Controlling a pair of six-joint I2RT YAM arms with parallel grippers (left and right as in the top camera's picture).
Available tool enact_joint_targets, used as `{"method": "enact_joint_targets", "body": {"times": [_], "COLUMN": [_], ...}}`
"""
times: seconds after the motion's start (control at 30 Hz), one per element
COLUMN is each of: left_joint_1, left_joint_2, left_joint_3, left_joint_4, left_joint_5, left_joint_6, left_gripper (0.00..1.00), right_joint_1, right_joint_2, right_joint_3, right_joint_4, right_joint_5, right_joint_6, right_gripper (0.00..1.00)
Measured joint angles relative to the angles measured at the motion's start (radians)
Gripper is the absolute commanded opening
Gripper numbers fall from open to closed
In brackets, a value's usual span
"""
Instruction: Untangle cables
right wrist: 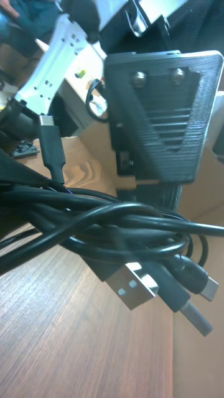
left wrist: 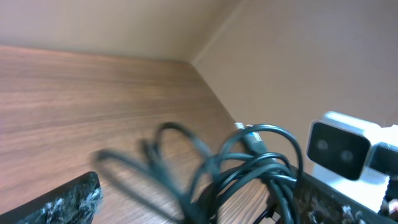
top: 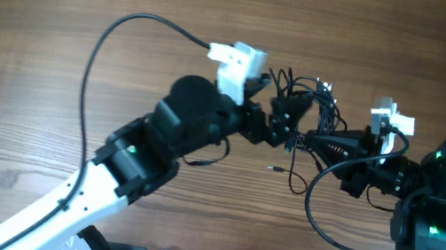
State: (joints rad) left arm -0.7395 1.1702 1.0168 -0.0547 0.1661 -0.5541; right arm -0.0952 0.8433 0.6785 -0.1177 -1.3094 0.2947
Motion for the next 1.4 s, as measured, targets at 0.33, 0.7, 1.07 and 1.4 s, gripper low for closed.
{"method": "enact_joint_targets", "body": {"times": [0.33, 0.7, 1.07, 1.4], "left_joint_1": [0.064, 0.064, 0.055, -0.010], "left_joint_2": [-0.173, -0.079, -0.024, -0.009], "left_joint_3": [0.001, 0.001, 0.001, 0.001], "left_joint_4": [-0.194, -0.149, -0.086, -0.046], "left_joint_5": [0.028, 0.167, 0.253, 0.253], "left_joint_6": [-0.077, -0.153, -0.197, -0.210], "left_gripper": [1.00, 0.67, 0.56, 0.04], "right_joint_1": [0.000, 0.000, 0.000, 0.000], "right_joint_2": [0.000, 0.000, 0.000, 0.000], "right_joint_3": [-0.001, -0.001, -0.001, -0.001], "right_joint_4": [0.050, 0.149, 0.149, 0.150], "right_joint_5": [0.031, -0.051, -0.063, -0.079], "right_joint_6": [0.053, 0.113, 0.125, 0.125], "right_gripper": [0.04, 0.04, 0.04, 0.04]}}
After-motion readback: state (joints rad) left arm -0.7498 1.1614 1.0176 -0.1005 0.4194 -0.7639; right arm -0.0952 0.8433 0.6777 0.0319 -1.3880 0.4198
